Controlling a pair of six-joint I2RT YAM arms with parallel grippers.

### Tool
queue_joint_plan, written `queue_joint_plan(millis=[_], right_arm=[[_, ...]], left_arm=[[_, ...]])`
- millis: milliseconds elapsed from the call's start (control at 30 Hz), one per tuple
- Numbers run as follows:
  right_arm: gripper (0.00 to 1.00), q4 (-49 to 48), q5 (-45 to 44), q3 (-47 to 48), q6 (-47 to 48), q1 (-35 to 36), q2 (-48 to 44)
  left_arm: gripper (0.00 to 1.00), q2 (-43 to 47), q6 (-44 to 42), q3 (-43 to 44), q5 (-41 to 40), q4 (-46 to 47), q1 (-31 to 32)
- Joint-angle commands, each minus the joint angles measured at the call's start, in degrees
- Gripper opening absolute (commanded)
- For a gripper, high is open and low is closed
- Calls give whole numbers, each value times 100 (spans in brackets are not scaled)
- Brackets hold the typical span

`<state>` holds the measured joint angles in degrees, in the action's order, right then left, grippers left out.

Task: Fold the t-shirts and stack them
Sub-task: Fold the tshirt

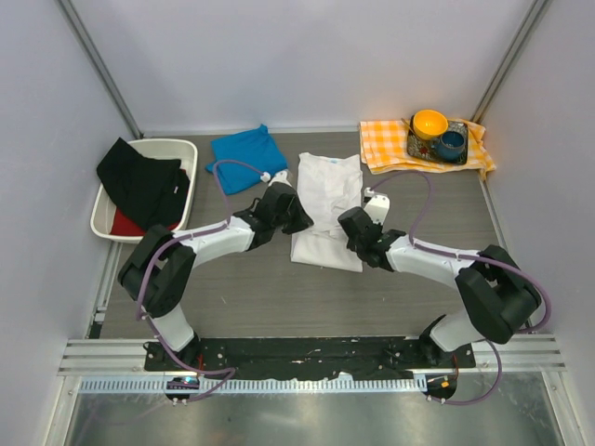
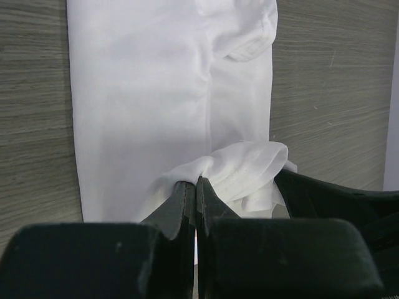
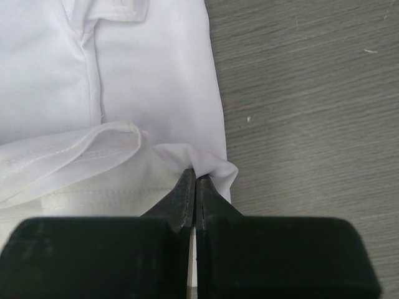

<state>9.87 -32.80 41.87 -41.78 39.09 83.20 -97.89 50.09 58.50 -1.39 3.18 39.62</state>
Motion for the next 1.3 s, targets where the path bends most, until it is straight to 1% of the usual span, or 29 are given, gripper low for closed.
queue_joint_plan(millis=[0, 267, 500, 533, 567, 600, 633, 667, 700, 767, 833, 900, 1000, 1033, 1100, 1133, 1167, 1200, 1233, 1267], right_arm=[[1, -266, 124, 445, 240, -138, 249], [1, -284, 212, 928, 284, -279, 732], [1, -319, 133, 1209, 319, -472, 1198], [4, -310, 90, 1253, 337, -490, 1251], [33, -293, 20, 1289, 346, -490, 1304], [48, -284, -51, 1350, 337, -499, 1339], [60, -284, -199, 1377, 346, -508, 1383], [79, -292, -270, 1412, 398, -508, 1401], [83, -293, -341, 1499, 433, -508, 1401], [88, -310, -499, 1570, 556, -508, 1357], [89, -275, -535, 1623, 618, -508, 1217], [89, -240, -552, 1527, 653, -499, 884], [89, -3, -421, 1386, 706, -455, 391], [89, 32, -316, 1333, 750, -429, 260], [89, 269, 149, 1271, 785, -359, -31], [89, 331, 351, 1254, 803, -350, -93], [89, 462, 744, 1210, 803, -332, -224], [89, 533, 888, 1192, 777, -315, -277], [89, 595, 1002, 1157, 759, -306, -339], [89, 604, 1125, 1027, 733, -306, -418]], left_arm=[[0, -64, -139, 135, 16, -2, -138], [0, -134, -96, -84, 77, 148, -296], [0, -398, -43, -5, 104, 262, -437], [0, -511, -43, 30, 95, 262, -446], [10, -564, -51, 126, 86, 236, -481], [27, -626, -78, 187, 60, 227, -499], [46, -661, -95, 249, -10, 166, -516], [78, -688, -130, 354, -98, 157, -542], [100, -671, -165, 407, -194, 130, -551], [100, -531, -314, 618, -406, -19, -551], [100, -381, -403, 820, -494, -264, -551], [100, -39, -447, 812, -485, -309, -543], [100, 550, -368, 453, -354, -309, -516], [100, 682, -350, 208, -336, -309, -464], [100, 1076, -263, -65, -301, -309, -385], [100, 1218, -193, -363, -266, -309, -332], [100, 1358, -123, -540, -231, -309, -323], [100, 1612, 26, -733, -100, -5, -332], [100, 1728, 89, -1152, -12, 233, -323], [100, 1799, 150, -1348, 85, 479, -332]])
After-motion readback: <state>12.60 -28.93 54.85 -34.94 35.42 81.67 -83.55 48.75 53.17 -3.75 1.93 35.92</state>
